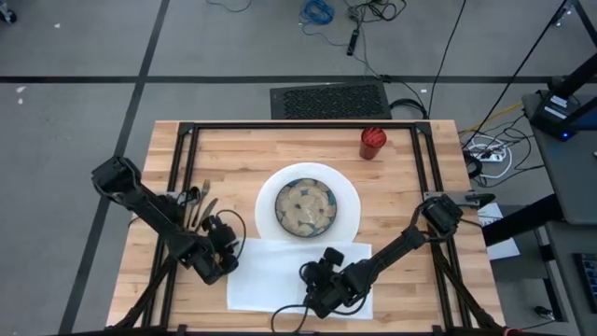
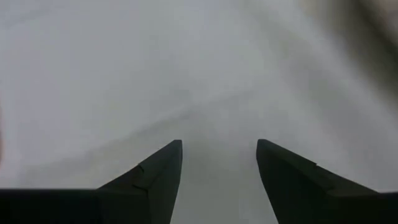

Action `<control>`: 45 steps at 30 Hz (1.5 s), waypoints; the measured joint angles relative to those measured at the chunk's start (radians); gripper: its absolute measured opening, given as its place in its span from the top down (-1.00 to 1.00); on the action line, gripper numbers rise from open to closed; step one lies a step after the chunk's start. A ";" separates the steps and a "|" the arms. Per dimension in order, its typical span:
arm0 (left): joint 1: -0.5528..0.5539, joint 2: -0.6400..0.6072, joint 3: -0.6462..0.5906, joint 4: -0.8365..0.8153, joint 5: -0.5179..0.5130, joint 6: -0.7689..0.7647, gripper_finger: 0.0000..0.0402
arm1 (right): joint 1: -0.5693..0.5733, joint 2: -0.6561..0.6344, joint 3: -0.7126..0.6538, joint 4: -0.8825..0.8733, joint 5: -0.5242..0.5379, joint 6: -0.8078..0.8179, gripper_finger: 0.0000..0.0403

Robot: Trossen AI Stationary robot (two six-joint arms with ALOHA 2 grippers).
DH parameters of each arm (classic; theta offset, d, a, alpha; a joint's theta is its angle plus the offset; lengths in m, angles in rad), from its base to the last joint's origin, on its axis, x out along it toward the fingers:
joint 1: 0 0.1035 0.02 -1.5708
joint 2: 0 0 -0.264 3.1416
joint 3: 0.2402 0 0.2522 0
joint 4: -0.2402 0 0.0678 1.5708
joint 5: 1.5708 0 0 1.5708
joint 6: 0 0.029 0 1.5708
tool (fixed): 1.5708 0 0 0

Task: Set table place
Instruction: Fold the white table napkin

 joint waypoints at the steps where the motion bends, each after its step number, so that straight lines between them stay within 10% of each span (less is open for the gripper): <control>1: -0.007 -0.006 0.007 -0.005 0.017 0.000 0.36 | 0.000 0.013 0.000 0.018 -0.038 -0.002 0.04; 6: -0.038 -0.053 0.035 0.000 0.049 0.033 0.36 | -0.001 0.003 0.003 0.036 -0.136 0.016 0.04; 13: -0.040 -0.067 0.052 0.154 -0.032 0.116 0.36 | -0.043 -0.075 0.006 -0.014 0.151 -0.072 0.04; 22: -0.039 0.000 0.038 0.217 -0.040 0.135 0.36 | -0.153 0.020 0.004 0.102 -0.049 -0.148 0.04; 33: -0.050 0.012 0.008 0.213 0.038 0.105 0.36 | -0.130 -0.046 0.002 -0.045 0.001 -0.120 0.04; 45: -0.074 0.010 0.009 0.197 0.065 0.103 0.36 | -0.095 -0.048 -0.011 -0.270 0.118 0.154 0.04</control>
